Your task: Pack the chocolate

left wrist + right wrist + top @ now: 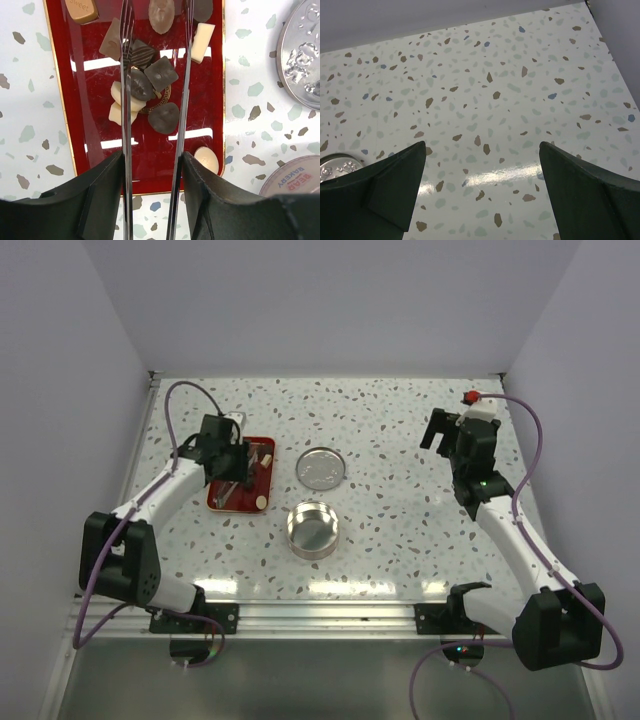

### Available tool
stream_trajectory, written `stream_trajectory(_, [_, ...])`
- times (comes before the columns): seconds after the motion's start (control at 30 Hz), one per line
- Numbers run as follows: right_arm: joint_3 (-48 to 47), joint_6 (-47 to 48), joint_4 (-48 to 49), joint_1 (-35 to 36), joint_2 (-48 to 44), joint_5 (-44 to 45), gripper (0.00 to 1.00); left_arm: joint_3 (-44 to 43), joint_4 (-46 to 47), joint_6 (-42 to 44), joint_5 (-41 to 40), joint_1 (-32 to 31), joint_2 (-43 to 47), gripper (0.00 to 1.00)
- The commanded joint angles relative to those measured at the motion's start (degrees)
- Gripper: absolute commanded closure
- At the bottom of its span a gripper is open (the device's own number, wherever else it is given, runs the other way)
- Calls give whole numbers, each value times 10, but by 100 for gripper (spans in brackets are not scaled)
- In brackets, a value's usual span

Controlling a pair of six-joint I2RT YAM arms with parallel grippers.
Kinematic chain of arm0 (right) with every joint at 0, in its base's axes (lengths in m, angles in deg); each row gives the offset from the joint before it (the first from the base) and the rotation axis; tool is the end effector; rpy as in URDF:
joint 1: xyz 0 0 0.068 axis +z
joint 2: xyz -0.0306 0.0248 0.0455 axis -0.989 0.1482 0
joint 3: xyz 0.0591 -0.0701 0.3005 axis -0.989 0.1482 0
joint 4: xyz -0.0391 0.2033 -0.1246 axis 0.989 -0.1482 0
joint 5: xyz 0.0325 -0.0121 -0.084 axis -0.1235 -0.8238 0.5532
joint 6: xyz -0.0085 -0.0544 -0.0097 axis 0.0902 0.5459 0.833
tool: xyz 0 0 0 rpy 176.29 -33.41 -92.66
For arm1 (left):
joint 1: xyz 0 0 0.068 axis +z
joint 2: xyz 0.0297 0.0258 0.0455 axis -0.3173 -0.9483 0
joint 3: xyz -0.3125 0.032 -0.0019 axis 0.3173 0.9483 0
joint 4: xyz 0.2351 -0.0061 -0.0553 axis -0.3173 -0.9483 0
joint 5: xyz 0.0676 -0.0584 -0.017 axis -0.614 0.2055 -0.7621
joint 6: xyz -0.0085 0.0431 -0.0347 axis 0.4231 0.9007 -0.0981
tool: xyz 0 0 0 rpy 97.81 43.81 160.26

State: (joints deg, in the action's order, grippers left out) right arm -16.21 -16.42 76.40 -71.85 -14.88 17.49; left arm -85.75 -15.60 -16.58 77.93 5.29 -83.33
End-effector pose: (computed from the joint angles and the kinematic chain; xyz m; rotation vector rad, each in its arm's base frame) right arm 0.2211 0.0260 0.3518 0.2360 1.8240 -0.0164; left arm 0.2696 -0.0611 0.2815 0.0312 2.5054 -0.0990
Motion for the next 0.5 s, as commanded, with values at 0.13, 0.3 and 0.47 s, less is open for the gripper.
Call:
stream_trajectory(0.13, [4,-2,2,-2,-18,-1,1,-42,-12,15,-9,-3,20,46])
stream_trajectory(0.3, [5,-2,2,-2,-19,0,1,-40,-13,18,-9,-2,9,46])
stream_trajectory(0.47, [5,-2,1,-2,-19,1,1,-33,10,19,-4,-3,1,46])
